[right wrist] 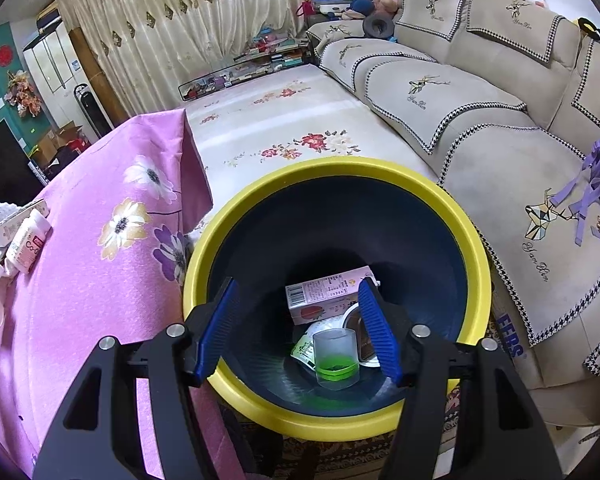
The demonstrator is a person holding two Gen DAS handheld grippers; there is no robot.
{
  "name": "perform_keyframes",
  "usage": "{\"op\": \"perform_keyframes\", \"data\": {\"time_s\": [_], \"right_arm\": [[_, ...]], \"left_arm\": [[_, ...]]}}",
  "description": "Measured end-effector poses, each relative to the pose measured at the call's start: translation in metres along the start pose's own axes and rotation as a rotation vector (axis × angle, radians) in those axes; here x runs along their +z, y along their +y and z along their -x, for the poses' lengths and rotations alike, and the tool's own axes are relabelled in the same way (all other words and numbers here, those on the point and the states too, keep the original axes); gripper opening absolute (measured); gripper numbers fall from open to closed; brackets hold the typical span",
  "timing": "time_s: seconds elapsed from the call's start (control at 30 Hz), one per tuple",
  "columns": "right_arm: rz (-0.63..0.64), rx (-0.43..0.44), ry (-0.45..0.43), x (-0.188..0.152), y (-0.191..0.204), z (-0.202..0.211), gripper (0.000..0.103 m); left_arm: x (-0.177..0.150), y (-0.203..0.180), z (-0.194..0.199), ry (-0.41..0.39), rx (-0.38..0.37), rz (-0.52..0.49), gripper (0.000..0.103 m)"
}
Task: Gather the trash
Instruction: 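Grasp the white paper cup with the pink leaf with the left gripper, then carry the paper cup over the bin and open the left gripper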
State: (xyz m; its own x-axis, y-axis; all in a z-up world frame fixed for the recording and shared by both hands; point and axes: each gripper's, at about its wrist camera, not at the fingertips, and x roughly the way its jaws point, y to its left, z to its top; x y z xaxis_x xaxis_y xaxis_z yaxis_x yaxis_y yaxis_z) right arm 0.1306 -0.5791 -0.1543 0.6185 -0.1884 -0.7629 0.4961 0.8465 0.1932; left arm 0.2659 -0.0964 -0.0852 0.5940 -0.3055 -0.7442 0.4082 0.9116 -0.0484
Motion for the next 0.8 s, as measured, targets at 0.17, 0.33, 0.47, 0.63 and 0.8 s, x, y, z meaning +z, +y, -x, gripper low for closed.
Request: {"op": "perform_keyframes", "data": {"time_s": [0.17,0.33,0.47,0.63,0.8], "right_arm": [[0.007,0.015,-0.015,0.0,0.003,0.007,0.059],[0.01,0.024,-0.039,0.0,0.001,0.02,0.059],[0.008,0.013,-0.067,-0.002,-0.007,0.034,0.059],[-0.012,-0.011,-0.097,-0.006,-0.03,0.053,0.059],[-0.04,-0.047,-0.108,-0.012,-0.057,0.065,0.059]], "left_arm": [[-0.014,-0.018,0.039,-0.05,-0.021,-0.05,0.084],[-0.017,-0.048,0.069,-0.092,-0.06,-0.109,0.084],[-0.012,-0.082,0.079,-0.11,-0.116,-0.163,0.084],[-0.003,-0.135,0.072,-0.111,-0.208,-0.245,0.084],[0.009,-0.2,0.051,-0.095,-0.3,-0.332,0.084]]}}
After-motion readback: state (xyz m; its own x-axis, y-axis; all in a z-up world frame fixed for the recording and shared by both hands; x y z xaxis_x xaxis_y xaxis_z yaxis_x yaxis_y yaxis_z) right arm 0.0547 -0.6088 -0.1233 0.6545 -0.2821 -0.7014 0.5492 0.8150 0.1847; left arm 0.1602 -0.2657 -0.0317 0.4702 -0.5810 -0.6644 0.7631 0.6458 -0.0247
